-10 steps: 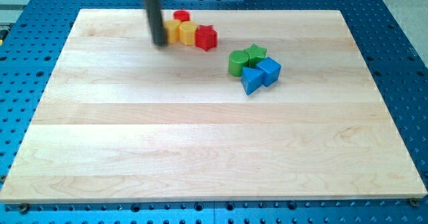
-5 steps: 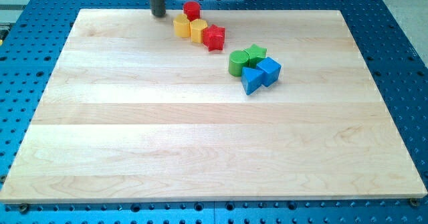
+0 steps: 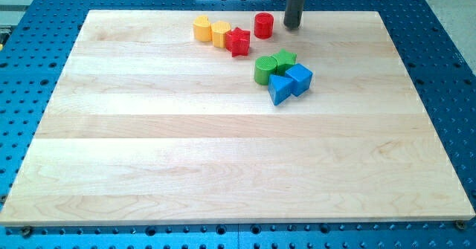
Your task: Adjust the red and yellow blocks at the top center
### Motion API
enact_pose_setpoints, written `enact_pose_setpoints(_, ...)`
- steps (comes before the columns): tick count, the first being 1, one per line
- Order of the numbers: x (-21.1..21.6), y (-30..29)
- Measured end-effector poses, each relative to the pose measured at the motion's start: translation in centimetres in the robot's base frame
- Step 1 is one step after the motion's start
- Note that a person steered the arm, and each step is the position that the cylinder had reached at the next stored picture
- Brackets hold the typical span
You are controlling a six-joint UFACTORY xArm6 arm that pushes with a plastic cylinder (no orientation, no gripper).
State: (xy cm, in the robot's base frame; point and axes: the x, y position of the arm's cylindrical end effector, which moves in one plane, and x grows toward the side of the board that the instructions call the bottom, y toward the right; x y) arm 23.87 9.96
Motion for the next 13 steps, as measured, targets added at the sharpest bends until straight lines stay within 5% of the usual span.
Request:
enact_pose_setpoints(2, 1.6, -7.9)
enact_pose_setpoints(3, -2.2, -3.6)
enact_pose_setpoints(4, -3.7, -9.8)
enact_pose_setpoints(6, -1.0, -12.7)
enact_pose_setpoints(8, -4.3, -18.4)
enact_pose_setpoints(9, -1.4, -20.3)
enact_pose_setpoints(11, -0.3, -13.7)
enact_pose_setpoints(13, -4.1, -16.1)
